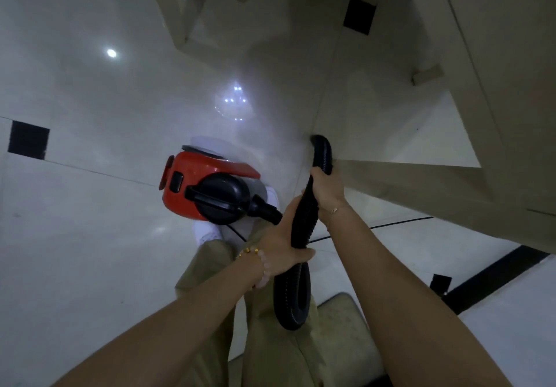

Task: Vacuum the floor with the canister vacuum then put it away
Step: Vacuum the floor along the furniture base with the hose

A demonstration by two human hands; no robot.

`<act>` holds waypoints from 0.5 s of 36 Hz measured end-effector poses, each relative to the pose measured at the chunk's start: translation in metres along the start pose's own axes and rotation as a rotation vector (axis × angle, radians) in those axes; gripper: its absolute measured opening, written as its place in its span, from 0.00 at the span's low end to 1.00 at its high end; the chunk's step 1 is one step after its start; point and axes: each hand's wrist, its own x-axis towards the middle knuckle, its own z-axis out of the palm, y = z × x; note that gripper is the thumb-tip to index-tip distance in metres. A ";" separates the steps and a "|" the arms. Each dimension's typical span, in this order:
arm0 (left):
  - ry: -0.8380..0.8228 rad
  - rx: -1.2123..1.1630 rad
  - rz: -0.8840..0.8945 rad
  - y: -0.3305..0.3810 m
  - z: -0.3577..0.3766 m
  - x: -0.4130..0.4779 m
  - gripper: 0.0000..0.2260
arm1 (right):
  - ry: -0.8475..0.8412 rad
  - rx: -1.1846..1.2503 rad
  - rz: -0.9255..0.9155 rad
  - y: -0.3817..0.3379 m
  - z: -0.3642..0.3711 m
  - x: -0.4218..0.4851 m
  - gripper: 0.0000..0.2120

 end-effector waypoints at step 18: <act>0.024 -0.139 -0.125 0.036 0.011 0.061 0.31 | 0.169 0.070 0.091 -0.033 -0.028 0.074 0.09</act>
